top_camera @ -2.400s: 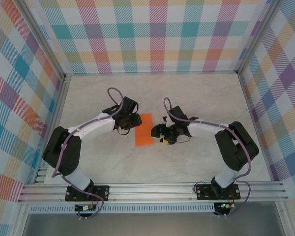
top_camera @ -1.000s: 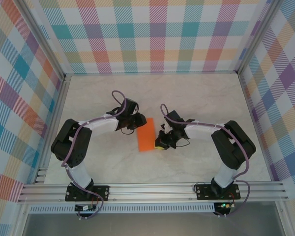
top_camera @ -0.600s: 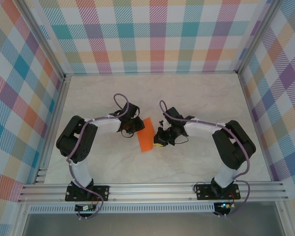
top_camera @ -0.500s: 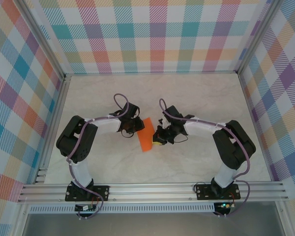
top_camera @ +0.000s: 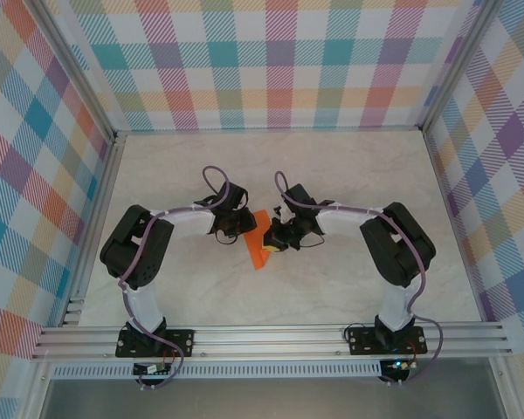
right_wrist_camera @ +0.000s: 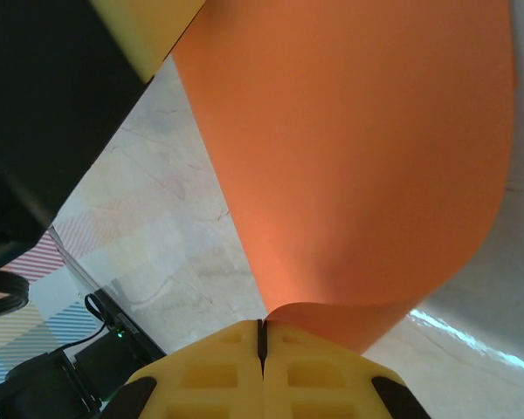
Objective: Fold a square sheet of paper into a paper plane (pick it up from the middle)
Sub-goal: Fold the triangle a second time at the center of the table.
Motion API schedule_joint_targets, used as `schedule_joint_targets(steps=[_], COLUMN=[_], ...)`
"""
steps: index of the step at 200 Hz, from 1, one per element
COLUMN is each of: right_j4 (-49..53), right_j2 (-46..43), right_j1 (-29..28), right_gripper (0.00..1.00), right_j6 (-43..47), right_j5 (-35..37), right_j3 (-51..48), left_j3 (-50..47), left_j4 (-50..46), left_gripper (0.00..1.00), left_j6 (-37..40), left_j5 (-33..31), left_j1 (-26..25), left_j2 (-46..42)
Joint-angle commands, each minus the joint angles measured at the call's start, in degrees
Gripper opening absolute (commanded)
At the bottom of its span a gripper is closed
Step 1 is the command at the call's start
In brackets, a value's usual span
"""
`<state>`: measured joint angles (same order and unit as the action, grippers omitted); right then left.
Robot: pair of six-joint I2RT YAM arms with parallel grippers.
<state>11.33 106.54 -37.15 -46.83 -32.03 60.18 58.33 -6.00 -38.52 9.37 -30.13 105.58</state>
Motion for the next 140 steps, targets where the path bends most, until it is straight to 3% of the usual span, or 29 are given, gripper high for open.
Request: schedule_joint_targets(steps=[1,140], right_j4=[-4.5,-9.1], right_j2=[1.4,6.9], right_j1=[-0.4,-0.4], right_gripper=[0.0,0.01], right_j6=[-1.8,-2.9], right_j5=[-1.4,-1.8], right_j3=[1.6,3.1], left_j3=[0.4,0.6], left_j4=[-3.3,-3.7], left_gripper=[0.21,0.2], left_j6=[1.2,1.5], left_j5=[-1.2,-1.0], left_j1=[1.0,0.7], left_j2=[2.5,2.7])
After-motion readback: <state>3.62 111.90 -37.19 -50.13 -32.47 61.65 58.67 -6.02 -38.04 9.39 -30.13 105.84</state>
